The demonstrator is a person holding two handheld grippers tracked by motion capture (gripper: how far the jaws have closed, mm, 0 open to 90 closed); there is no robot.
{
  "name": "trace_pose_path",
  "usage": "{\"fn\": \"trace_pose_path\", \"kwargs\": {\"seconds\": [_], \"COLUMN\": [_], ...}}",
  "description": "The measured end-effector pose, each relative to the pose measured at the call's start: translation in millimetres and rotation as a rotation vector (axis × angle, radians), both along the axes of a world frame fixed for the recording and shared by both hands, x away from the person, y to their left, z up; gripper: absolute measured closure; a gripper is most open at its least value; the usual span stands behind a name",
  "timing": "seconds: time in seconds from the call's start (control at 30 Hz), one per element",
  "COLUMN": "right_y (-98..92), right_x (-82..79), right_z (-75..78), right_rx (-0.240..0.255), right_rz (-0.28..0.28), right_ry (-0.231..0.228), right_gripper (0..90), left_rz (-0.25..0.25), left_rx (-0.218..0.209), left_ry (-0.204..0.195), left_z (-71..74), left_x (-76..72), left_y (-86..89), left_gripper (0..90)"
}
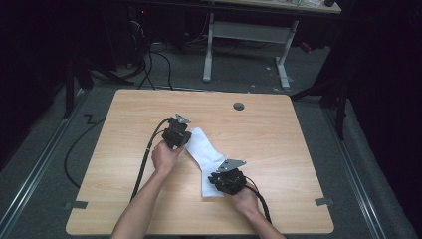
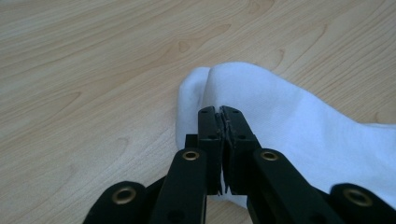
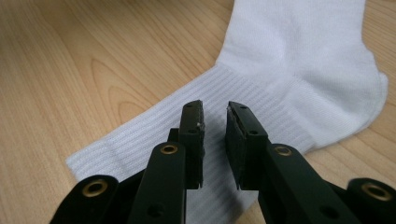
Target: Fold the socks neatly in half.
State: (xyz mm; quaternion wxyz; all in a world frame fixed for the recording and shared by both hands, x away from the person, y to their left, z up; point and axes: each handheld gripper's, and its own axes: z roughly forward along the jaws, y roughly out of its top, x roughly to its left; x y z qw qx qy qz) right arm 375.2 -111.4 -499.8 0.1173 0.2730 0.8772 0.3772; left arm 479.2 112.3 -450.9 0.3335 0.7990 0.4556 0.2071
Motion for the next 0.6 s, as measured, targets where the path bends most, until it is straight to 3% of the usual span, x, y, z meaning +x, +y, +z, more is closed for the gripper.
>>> {"fn": "trace_pose_path", "kwargs": {"seconds": [0.17, 0.37, 0.6], "right_y": [-1.1, -2.4, -4.7], "right_x": [-0.5, -0.2, -3.8], "right_z": [-0.3, -0.5, -0.6], "right_rx": [0.004, 0.011, 0.006], "right_rz": [0.002, 0.010, 0.031], "right_ry": [0.003, 0.017, 0.017], "right_gripper": [76.6, 76.7, 76.9], "left_rz": [0.012, -0.010, 0.009], "left_rx": [0.010, 0.021, -0.027], "left_ry": [0.010, 0.024, 0.016], "left_z": [-7.0, -15.7, -11.8], "left_x": [3.4, 2.4, -4.3], "left_y": [-3.2, -6.4, 5.9], "left_gripper": [86.3, 80.4, 74.9]}}
